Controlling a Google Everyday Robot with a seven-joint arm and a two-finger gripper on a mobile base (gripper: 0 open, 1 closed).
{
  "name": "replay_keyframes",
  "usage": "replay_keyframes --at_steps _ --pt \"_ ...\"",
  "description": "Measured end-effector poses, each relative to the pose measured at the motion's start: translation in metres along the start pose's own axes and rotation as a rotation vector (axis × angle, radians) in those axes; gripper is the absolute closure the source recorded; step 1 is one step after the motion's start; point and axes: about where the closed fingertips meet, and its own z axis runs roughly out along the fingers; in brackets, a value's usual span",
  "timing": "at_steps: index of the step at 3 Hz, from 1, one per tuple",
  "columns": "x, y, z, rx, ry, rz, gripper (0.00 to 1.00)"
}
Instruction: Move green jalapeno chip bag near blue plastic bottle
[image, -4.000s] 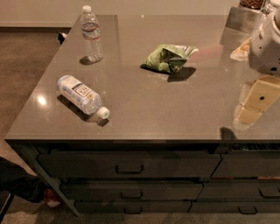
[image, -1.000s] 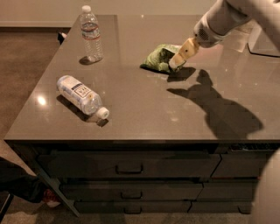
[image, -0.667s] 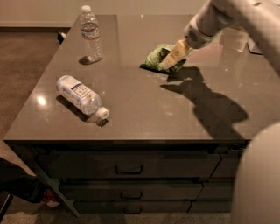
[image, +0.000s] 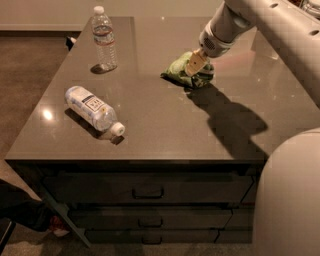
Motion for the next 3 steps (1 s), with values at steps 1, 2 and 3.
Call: replay_keyframes --at_steps 1,2,3 --pt "-0.004 0.025 -0.013 -0.024 -0.022 -0.074 0.72" --pt "0.000 0.081 -0.039 -0.097 -0.069 -0.201 1.00" --pt "0.007 0.119 -0.051 -0.159 -0.088 -0.273 1.00"
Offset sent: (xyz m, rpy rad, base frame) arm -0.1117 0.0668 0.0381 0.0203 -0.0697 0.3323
